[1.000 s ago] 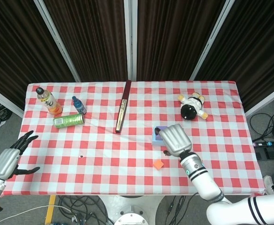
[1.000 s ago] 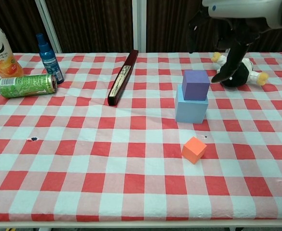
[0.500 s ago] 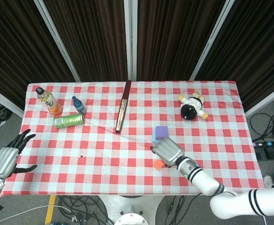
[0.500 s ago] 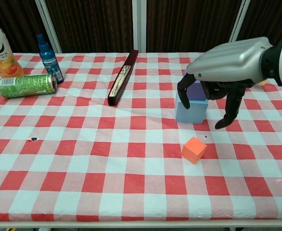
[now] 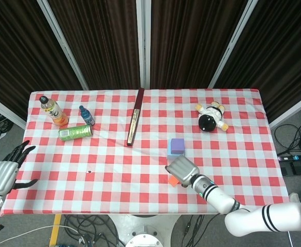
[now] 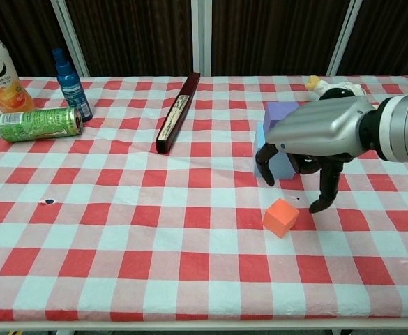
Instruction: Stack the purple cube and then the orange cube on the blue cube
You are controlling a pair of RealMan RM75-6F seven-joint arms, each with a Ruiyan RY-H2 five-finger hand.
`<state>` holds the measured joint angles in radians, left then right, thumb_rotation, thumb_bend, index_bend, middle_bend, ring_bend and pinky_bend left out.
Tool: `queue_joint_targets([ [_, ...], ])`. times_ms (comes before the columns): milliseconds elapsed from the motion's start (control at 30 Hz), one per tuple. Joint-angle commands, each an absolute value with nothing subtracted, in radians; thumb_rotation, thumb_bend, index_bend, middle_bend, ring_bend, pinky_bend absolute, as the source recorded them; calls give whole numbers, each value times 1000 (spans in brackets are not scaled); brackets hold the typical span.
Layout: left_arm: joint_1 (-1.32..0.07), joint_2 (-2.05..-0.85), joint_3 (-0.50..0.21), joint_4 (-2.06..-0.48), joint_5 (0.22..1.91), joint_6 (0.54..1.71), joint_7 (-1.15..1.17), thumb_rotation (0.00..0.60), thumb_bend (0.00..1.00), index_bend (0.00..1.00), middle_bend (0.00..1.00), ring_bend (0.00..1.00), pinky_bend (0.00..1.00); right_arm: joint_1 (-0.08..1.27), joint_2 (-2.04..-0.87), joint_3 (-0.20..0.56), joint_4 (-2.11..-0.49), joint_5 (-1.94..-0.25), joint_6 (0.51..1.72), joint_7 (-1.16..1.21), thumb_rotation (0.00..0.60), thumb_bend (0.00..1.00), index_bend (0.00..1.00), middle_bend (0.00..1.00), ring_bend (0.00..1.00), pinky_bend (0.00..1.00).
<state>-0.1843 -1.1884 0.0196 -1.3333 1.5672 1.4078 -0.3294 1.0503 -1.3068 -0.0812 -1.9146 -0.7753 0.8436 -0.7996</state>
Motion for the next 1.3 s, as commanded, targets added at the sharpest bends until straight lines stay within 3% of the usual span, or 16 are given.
queue_joint_targets([
  [33, -182, -1195, 15, -1327, 1556, 1405, -313, 600, 0, 160, 110, 98, 243, 1053, -1322, -92, -1900, -779, 843, -801, 600, 41, 397, 1000, 954, 834],
  [900, -174, -1215, -3, -1306, 1509, 1377, -282, 600, 0, 160, 109, 98, 243, 1100, -1436, -128, -1798, -707, 844, -835, 600, 52, 441, 1000, 954, 834],
  [1300, -170, -1215, -3, -1295, 1507, 1374, -297, 600, 0, 160, 110, 99, 243, 1104, -1463, -125, -1770, -706, 859, -821, 600, 54, 557, 1000, 955, 834],
])
